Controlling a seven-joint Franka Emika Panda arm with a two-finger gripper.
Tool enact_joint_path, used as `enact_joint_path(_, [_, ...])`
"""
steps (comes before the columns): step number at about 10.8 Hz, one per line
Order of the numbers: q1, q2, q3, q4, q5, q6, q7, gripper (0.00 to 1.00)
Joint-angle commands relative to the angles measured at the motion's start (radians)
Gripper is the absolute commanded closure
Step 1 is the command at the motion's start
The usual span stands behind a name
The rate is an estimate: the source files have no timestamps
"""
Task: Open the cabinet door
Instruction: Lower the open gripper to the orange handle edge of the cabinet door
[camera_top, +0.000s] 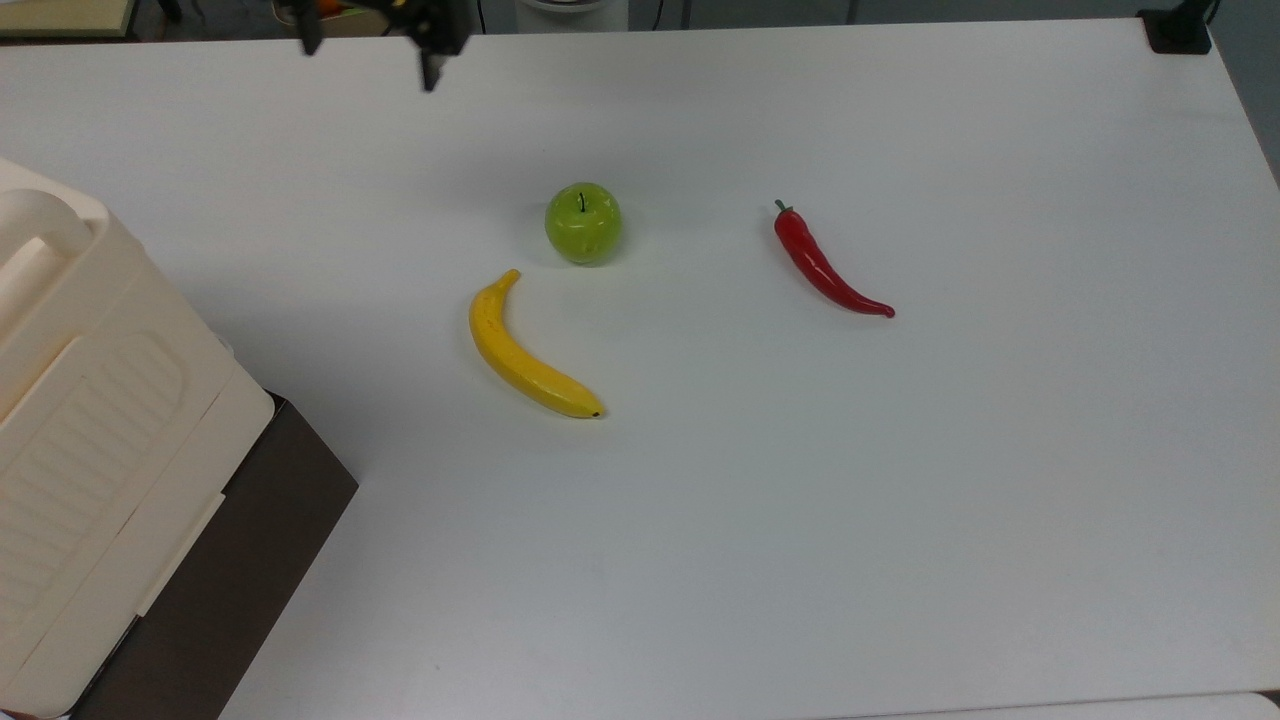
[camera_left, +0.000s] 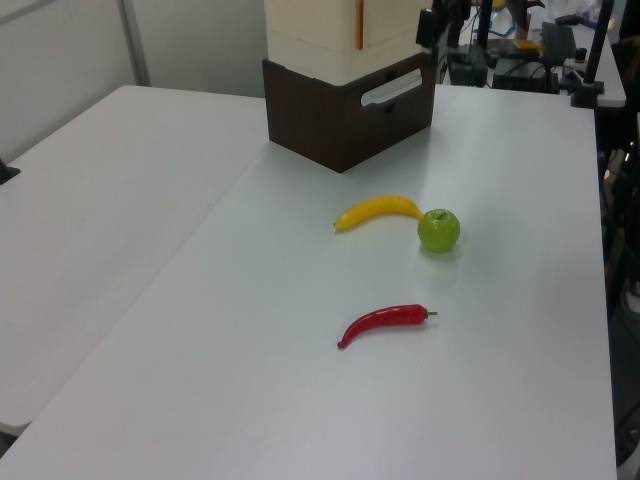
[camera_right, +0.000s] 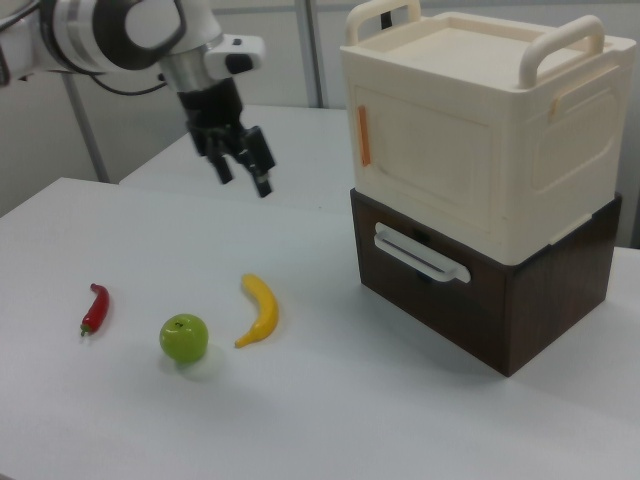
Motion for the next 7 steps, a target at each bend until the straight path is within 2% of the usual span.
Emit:
enact_joint_path(1, [-0.049, 0.065, -0.004, 0.034, -0.061, 0.162, 0.040, 0.00])
enact_joint_path(4, [-0.096, 0.130, -0.008, 0.065, -0.077, 0.352, 0.041, 0.00])
enact_joint_path(7, [-0.108, 0.163, -0.008, 0.065, -0.077, 0.553, 0.044, 0.00])
